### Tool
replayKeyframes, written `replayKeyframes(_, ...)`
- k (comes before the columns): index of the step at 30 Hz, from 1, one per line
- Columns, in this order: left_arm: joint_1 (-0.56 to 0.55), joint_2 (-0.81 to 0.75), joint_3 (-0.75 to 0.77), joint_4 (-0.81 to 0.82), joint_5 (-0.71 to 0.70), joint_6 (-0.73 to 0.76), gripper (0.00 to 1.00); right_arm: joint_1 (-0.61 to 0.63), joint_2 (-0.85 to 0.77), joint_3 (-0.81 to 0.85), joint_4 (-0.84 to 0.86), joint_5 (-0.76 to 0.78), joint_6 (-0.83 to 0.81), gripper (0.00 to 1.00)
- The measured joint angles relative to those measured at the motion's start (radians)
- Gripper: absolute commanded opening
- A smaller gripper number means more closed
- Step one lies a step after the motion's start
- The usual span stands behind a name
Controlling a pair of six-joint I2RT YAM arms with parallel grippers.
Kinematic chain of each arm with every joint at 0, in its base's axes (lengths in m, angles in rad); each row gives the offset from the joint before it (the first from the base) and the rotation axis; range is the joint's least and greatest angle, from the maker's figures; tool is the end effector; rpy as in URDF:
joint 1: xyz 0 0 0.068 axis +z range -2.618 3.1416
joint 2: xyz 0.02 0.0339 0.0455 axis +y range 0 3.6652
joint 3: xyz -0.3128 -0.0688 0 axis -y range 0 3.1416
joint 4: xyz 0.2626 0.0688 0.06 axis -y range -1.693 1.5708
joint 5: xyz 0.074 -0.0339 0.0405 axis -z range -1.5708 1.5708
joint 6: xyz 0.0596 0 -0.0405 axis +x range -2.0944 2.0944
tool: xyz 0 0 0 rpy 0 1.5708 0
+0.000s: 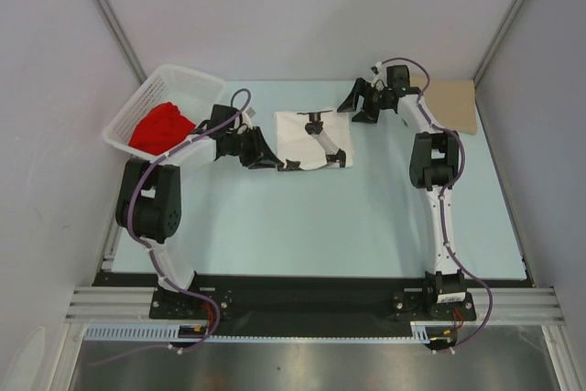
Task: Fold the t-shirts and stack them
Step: Neatly place the folded tshirt to the corner
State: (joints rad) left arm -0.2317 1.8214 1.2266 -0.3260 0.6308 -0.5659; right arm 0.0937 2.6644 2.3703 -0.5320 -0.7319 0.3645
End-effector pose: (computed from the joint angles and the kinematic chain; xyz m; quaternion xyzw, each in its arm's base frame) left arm 0.4032 -0.1313 0.2219 -0.0522 0.9048 -0.3888 0.1656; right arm 0.6402 0.1002 0.1515 -0.0116 0.8794 0.4018 0.2551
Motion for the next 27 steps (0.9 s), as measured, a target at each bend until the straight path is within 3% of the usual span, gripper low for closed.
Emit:
replayKeyframes(9,0.000,-0.026,-0.048,-0.013,-0.001,0.002,0.32,0.042,0.013,-0.002,0.039,-0.001,0.002,0.73)
replayKeyframes(12,0.000,-0.039,-0.055,-0.019,-0.001,0.008,0.33,0.067,0.013,-0.021,0.068,-0.003,0.013,0.63)
replayKeyframes(15,0.003,-0.054,-0.062,-0.021,-0.001,0.015,0.33,0.087,0.017,-0.031,0.082,0.004,0.024,0.47)
replayKeyframes(16,0.005,-0.061,-0.068,-0.021,-0.001,0.018,0.33,0.092,0.023,-0.031,0.088,0.003,0.028,0.33)
replayKeyframes(19,0.011,-0.080,-0.092,-0.023,-0.001,0.021,0.33,0.103,0.039,-0.030,0.094,0.006,0.047,0.09)
replayKeyframes(21,0.018,-0.092,-0.109,-0.028,-0.001,0.026,0.33,0.105,0.042,-0.030,0.097,0.006,0.061,0.00)
replayKeyframes(27,0.035,-0.152,-0.163,-0.030,-0.006,0.026,0.33,0.111,0.020,-0.030,0.045,0.061,0.048,0.00)
